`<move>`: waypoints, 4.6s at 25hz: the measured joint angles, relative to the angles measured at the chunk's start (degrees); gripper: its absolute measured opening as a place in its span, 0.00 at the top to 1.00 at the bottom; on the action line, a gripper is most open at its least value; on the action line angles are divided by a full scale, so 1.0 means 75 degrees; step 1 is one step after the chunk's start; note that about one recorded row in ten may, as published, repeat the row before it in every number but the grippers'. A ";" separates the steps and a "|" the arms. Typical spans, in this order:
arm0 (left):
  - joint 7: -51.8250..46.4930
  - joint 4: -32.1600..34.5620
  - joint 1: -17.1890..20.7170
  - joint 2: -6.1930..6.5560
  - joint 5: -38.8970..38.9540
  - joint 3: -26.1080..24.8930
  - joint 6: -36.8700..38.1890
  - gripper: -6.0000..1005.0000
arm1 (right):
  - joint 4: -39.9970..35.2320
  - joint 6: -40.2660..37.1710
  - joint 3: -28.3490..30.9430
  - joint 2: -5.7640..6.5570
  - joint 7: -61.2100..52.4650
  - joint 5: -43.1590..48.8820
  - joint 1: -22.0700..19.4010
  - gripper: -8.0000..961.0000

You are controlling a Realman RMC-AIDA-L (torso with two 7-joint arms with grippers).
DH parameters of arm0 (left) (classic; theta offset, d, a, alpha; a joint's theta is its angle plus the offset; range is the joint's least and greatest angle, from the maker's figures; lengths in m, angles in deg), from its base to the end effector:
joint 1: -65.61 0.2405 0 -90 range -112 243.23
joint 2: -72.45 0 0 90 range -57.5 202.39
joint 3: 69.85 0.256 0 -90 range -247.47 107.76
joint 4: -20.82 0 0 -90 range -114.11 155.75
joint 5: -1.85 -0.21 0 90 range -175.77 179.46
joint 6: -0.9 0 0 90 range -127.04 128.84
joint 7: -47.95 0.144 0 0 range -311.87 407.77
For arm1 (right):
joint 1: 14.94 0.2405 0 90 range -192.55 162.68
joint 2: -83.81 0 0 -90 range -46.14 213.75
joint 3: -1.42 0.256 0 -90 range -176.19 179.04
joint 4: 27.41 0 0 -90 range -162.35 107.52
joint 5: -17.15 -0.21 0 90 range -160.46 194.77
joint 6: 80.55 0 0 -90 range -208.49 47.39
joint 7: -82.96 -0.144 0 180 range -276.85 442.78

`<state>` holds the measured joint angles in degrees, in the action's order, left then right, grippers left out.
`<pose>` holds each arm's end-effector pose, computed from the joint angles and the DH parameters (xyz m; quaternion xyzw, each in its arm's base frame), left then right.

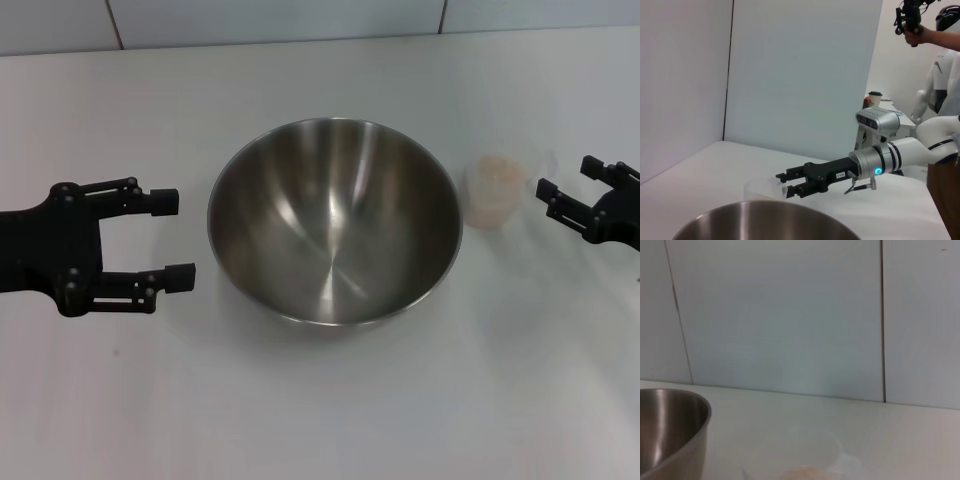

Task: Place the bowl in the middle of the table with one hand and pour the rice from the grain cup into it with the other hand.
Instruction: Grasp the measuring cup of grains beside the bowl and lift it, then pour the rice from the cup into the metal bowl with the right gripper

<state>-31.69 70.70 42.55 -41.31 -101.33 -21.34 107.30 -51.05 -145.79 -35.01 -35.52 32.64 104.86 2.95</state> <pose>-0.2503 0.2923 0.0577 -0.9561 -0.1062 -0.2665 0.0595 0.3694 0.3003 0.0066 -0.8208 0.2845 0.2313 0.4380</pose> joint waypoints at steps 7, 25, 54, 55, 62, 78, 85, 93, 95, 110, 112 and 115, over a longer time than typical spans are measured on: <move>0.0013 0.0095 0.0047 0.0007 -0.0001 0.0000 0.0007 0.16 | 0.0000 0.0089 0.0003 -0.0003 -0.0029 -0.0005 0.0040 0.27; 0.0119 0.0111 0.0002 -0.0033 -0.0032 0.0001 -0.0007 0.16 | 0.0003 0.0603 0.0015 -0.0004 -0.0057 -0.0024 0.0368 0.29; 0.0213 0.0111 -0.0099 0.0006 -0.0046 0.0060 -0.0125 0.16 | 0.0175 0.0849 0.0054 0.0009 -0.0006 -0.0033 0.0707 0.31; 0.0213 0.0111 -0.0100 0.0006 -0.0048 0.0059 -0.0125 0.16 | 0.0175 0.0850 0.0041 0.0009 0.0004 -0.0035 0.0715 0.31; 0.0213 0.0111 -0.0100 0.0009 -0.0054 0.0005 -0.0125 0.16 | 0.0270 0.0849 -0.0017 -0.0023 0.0734 -0.0036 0.0726 0.31; 0.0193 0.0111 -0.0101 -0.0008 -0.0079 -0.0005 -0.0125 0.16 | 0.0415 0.0820 0.0046 -0.0019 0.1192 -0.0036 0.0816 0.78; 0.0172 0.0111 -0.0114 -0.0013 -0.0081 -0.0079 -0.0129 0.16 | 0.0474 0.0837 0.0020 -0.0026 0.1311 -0.0036 0.0854 0.97; 0.0149 0.0111 -0.0146 -0.0013 -0.0118 -0.0082 -0.0147 0.16 | 0.0578 0.0494 -0.0004 -0.0030 0.2592 -0.1234 0.0763 0.98; 0.0152 0.0111 -0.0147 -0.0016 -0.0118 -0.0079 -0.0148 0.16 | 0.0581 0.0295 -0.0014 -0.0033 0.2884 -0.1357 0.0746 0.98; 0.0131 0.0112 -0.0101 -0.0037 -0.0095 -0.0103 -0.0141 0.16 | -0.0277 -0.1958 -0.0318 -0.0014 0.5280 -0.1493 0.0873 0.98; 0.0123 0.0110 -0.0094 -0.0049 -0.0085 -0.0218 -0.0122 0.16 | -0.0349 -0.1942 -0.0500 -0.0014 0.5502 -0.1497 0.0923 0.98; 0.0106 0.0069 -0.0098 -0.0065 -0.0080 -0.0395 -0.0079 0.16 | -0.0437 -0.1918 -0.0749 -0.0024 0.5888 -0.1513 0.1058 0.98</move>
<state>-30.89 71.21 41.81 -41.79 -101.93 -24.31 106.70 -54.33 -160.18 -40.62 -35.70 76.80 93.51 10.88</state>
